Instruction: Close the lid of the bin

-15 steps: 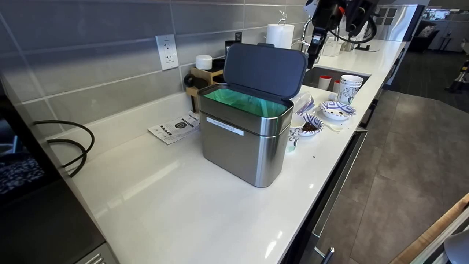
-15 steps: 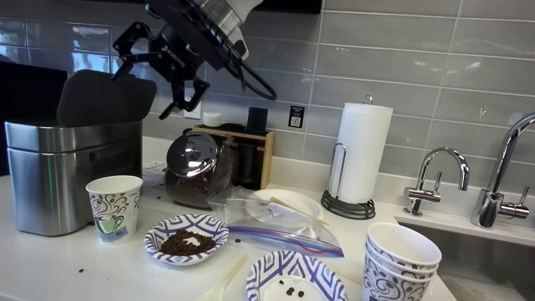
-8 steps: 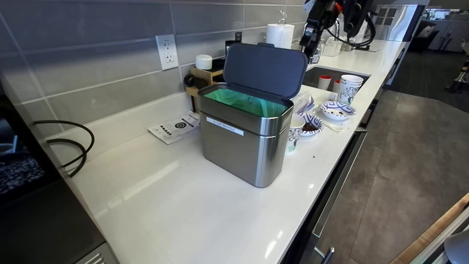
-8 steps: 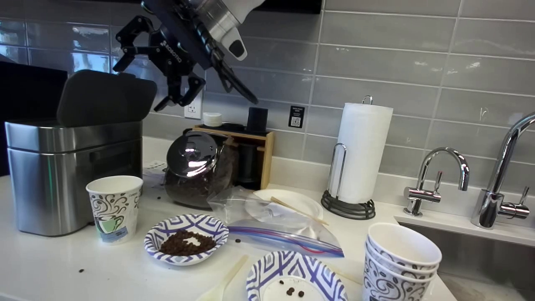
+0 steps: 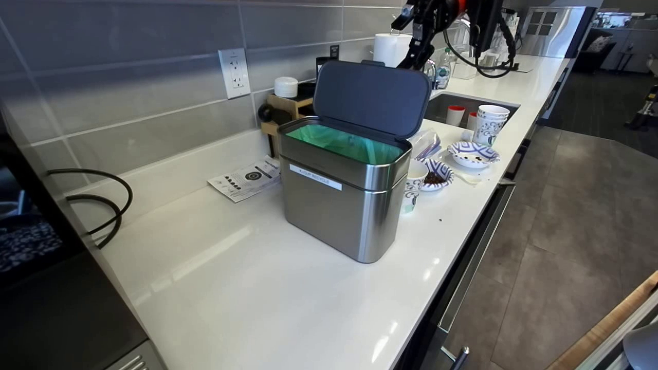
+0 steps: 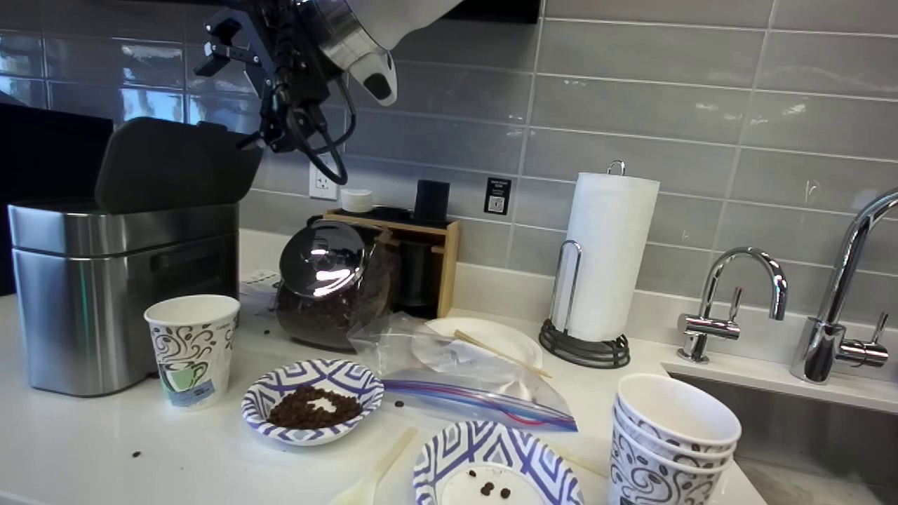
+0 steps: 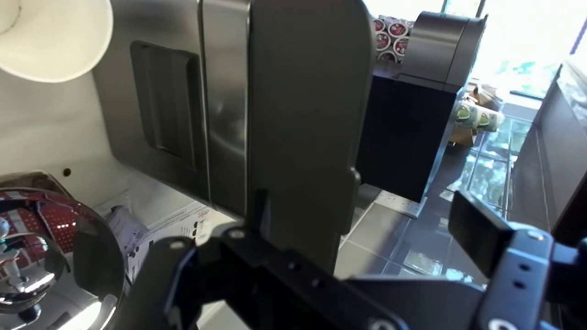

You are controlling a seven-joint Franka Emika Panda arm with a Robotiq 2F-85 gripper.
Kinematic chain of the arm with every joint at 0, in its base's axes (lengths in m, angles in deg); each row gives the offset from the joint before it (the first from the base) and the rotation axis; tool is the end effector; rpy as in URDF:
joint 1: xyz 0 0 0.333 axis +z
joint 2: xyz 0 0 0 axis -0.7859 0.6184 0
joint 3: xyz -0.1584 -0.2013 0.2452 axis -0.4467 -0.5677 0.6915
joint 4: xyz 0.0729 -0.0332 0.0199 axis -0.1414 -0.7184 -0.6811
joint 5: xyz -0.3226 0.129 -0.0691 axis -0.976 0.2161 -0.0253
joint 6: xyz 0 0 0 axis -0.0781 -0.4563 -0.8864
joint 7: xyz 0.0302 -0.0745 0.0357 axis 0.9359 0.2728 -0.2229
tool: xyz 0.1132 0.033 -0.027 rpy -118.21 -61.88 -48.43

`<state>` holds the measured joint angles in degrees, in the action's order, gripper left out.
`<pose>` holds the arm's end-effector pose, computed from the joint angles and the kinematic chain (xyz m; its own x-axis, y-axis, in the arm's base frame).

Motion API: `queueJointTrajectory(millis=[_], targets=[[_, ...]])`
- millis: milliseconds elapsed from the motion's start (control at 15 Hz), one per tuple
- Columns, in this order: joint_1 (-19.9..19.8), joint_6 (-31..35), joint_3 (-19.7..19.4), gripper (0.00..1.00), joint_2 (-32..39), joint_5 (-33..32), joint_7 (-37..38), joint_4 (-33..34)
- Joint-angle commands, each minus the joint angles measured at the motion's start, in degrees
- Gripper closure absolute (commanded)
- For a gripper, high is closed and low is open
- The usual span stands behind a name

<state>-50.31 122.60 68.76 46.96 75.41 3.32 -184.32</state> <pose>0.4948 0.0968 0.5365 0.9322 0.3237 0.1621 0.3039 -0.4563 -0.8363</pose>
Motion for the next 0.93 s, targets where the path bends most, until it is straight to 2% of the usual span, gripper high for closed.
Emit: queueJointTrajectory(millis=[0, 333, 867], targets=[[-0.30, -0.26, 1.15, 0.00, 1.86, 2.93, 5.76, 0.95], [-0.14, -1.32, 1.99, 0.00, 3.08, 4.39, 10.09, 1.76], [1.38, -1.63, 4.92, 0.00, 3.64, 5.20, 12.99, 2.56]])
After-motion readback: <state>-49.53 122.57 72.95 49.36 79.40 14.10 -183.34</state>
